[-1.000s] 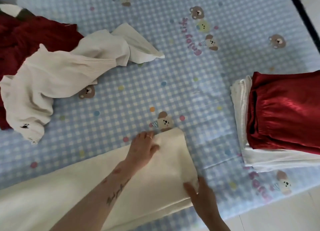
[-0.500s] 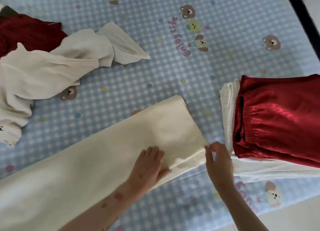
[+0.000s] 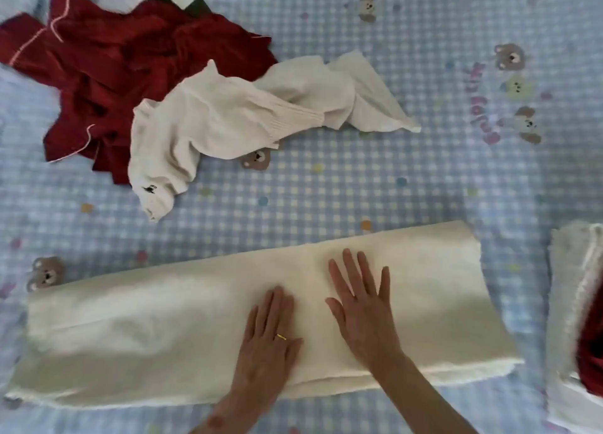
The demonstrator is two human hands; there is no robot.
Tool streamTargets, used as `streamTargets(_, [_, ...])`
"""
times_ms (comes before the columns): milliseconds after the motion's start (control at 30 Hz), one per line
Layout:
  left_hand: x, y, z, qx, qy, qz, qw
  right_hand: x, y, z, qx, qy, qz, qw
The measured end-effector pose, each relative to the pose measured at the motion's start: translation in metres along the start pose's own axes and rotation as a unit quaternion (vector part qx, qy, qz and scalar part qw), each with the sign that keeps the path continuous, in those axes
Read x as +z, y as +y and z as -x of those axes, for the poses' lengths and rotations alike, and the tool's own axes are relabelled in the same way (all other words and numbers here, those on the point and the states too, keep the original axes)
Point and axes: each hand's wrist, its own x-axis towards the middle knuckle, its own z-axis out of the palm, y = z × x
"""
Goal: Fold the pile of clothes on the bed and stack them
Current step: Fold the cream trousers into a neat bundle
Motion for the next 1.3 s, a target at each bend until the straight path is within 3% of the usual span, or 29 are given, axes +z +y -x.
streamTargets(100, [-0.001,-0.076,0.019,-0.071,-0.011,-0.023,0.997,0.023,0.007,-0.033,-0.026,-0.081,0.053,0.995])
streamTargets(300, [-0.014,-0.223,0.111,-0.153,-0.009,-0.051,0.987,0.03,0.014,-0.045,0.002,-0.128,0.098,0.987])
streamTargets(433, [-0.041,-0.291,0.152,-0.208,0.003,-0.075,0.975,0.014,-0.01,-0.044,0.034,-0.114,0.1,0.988])
streamTargets(533, [-0.062,-0.32,0.17,-0.364,0.063,-0.03,0.929,-0.001,-0.058,-0.05,0.085,-0.073,0.066,0.991])
streamTargets(633, [-0.072,-0.327,0.164,-0.432,0.122,0.07,0.891,0.009,-0.161,-0.054,-0.018,-0.013,0.006,1.0])
streamTargets(733, [-0.079,-0.325,0.149,-0.448,0.133,0.204,0.86,0.04,-0.264,-0.049,-0.187,-0.092,-0.047,0.977])
streamTargets(800, [-0.087,-0.328,0.143,-0.472,0.121,0.303,0.819,0.058,-0.301,-0.06,-0.197,-0.16,-0.025,0.967])
streamTargets(900, [-0.102,-0.335,0.143,-0.48,0.077,0.387,0.784,0.066,-0.322,-0.078,-0.133,-0.247,-0.002,0.96])
streamTargets(1000, [-0.124,-0.323,0.142,-0.464,0.123,0.45,0.753,0.047,-0.358,-0.07,-0.033,-0.22,-0.16,0.962])
streamTargets(1067, [-0.134,-0.296,0.139,-0.427,0.179,0.502,0.73,0.023,-0.39,-0.062,0.083,-0.226,-0.336,0.91])
streamTargets(1133, [-0.141,-0.258,0.135,-0.362,0.201,0.564,0.715,0.003,-0.408,-0.061,0.153,-0.237,-0.41,0.868])
streamTargets(1200, [-0.137,-0.217,0.134,-0.289,0.204,0.574,0.739,-0.014,-0.404,-0.064,0.179,-0.201,-0.409,0.872])
streamTargets(1300, [-0.11,-0.174,0.131,-0.268,0.236,0.451,0.818,-0.032,-0.366,-0.067,0.219,-0.136,-0.45,0.855])
